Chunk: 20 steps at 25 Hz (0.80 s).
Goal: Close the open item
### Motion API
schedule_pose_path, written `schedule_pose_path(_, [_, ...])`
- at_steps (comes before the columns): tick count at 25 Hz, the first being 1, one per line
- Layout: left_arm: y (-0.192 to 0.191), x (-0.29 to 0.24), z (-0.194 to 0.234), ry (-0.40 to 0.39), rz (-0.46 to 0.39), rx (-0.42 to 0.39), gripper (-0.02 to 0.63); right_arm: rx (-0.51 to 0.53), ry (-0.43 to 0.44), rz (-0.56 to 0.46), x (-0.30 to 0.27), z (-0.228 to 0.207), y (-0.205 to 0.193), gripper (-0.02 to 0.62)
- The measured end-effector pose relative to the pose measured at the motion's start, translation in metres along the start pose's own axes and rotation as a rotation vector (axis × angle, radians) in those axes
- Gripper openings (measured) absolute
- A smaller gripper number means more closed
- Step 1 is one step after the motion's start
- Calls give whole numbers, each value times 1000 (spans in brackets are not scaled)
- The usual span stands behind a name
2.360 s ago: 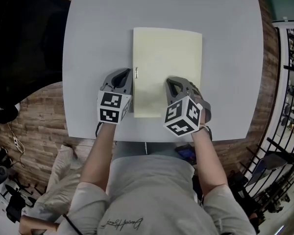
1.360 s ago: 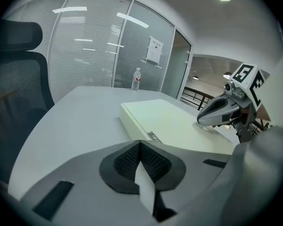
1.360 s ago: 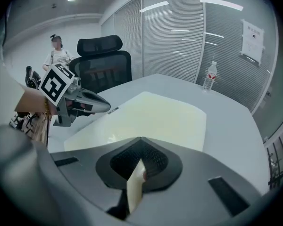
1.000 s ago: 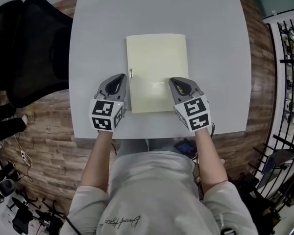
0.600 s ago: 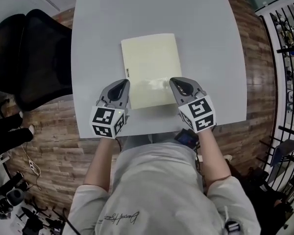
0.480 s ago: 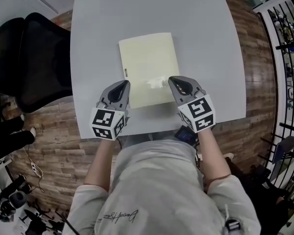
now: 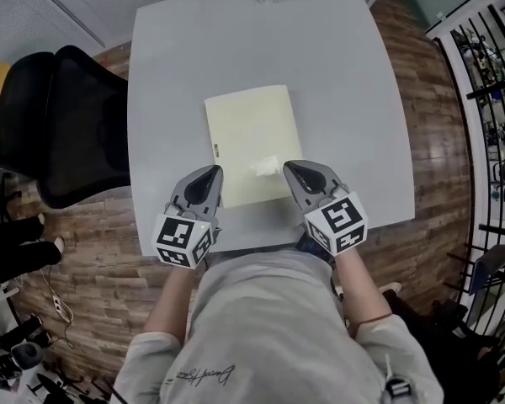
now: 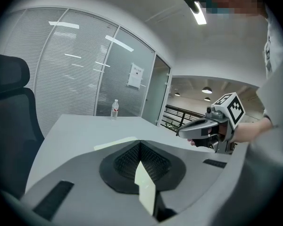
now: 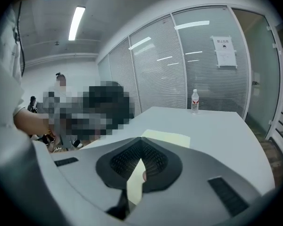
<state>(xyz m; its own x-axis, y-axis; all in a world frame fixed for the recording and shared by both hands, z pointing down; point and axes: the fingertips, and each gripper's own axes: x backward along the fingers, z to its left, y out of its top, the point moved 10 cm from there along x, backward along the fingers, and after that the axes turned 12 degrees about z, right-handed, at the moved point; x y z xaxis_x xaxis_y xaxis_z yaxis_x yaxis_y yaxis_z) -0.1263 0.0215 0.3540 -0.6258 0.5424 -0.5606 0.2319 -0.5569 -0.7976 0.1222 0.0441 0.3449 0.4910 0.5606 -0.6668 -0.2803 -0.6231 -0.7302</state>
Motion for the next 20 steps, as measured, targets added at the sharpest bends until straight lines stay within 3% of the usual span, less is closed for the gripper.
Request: schedule_pose_path(20, [8,12,-7,4,-53,0,9,-16,46,-58,-1,16,12,14])
